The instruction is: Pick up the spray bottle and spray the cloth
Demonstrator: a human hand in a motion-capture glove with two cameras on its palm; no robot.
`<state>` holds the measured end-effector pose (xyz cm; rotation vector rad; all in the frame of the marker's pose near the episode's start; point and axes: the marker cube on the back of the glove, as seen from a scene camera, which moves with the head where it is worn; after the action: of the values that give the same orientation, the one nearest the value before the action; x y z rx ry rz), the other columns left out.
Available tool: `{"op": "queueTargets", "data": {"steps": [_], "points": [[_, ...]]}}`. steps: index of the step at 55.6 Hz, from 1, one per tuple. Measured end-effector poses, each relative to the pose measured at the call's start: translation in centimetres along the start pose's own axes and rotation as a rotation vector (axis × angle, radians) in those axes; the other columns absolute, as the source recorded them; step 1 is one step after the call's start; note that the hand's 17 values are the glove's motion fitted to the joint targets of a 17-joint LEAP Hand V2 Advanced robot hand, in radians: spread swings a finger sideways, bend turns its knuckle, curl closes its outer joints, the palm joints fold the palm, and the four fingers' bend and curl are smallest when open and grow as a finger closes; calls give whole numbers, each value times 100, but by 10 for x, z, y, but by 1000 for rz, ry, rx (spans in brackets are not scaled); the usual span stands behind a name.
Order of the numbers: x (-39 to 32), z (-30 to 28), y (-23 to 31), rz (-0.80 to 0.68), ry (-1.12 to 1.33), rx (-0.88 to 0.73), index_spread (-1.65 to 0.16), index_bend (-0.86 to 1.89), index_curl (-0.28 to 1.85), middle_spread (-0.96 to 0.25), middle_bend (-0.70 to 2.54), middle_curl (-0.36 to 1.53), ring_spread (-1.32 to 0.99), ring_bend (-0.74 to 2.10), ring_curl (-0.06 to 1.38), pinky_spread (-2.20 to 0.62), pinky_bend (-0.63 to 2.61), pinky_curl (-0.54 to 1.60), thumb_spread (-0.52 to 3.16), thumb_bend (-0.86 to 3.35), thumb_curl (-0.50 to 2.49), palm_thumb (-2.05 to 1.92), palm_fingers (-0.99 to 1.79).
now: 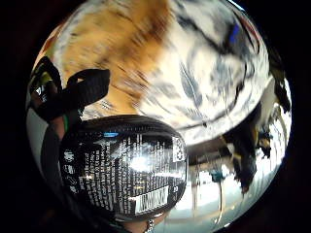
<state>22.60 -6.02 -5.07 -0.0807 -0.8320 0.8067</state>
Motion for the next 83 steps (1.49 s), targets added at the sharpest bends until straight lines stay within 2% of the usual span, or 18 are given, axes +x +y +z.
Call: {"op": "queueTargets", "data": {"steps": [5,10,14,20,31,49,56,60,64,66,68,71,76,83], "points": [[-45,-4,-18,-201,-150,116,-23,39,61,-13,67,58,-15,66,49,-13,30,42,53,-2,83,104,130],[-87,15,-38,-399,-334,173,-23,38,61,-13,67,58,-15,66,49,-14,31,42,53,-2,83,104,131],[-120,31,-72,-516,-507,360,-23,39,61,-13,67,58,-14,66,49,-14,32,42,53,-2,83,103,133],[-131,55,-111,-604,-546,573,-23,39,62,-13,67,58,-14,66,49,-15,33,43,52,-2,84,103,133],[-122,91,-165,-612,-581,607,-23,41,63,-14,67,58,-15,67,49,-16,35,43,46,-3,85,103,135],[-116,92,-175,-622,-601,628,-23,43,63,-14,67,58,-15,66,49,-18,36,43,40,-3,87,102,135],[-112,97,-172,-590,-598,524,-23,42,63,-14,69,58,-15,65,48,-18,36,42,41,-4,86,100,133],[-105,102,-165,-552,-558,428,-23,38,62,-13,70,58,-15,62,47,-16,34,41,46,-4,84,97,126],[-90,102,-147,-535,-485,332,-24,33,60,-9,66,55,-13,53,44,-5,13,36,70,-7,77,86,90],[-78,105,-138,-532,-373,302,-24,31,59,-8,64,54,-12,51,45,-2,12,35,76,-6,73,83,85],[-62,108,-128,-535,-213,287,-26,24,58,-6,53,51,-12,45,45,4,17,37,81,-8,69,76,56],[-38,104,-115,-530,23,310,-29,13,54,-5,43,47,-12,41,43,8,24,38,86,-7,64,70,40],[-8,94,-88,-532,237,328,-33,9,43,-4,35,43,-13,37,37,11,25,36,93,-7,57,61,36],[29,83,-34,-563,325,280,-36,14,38,-6,31,40,-17,30,34,12,24,35,97,-6,49,50,28]]}}
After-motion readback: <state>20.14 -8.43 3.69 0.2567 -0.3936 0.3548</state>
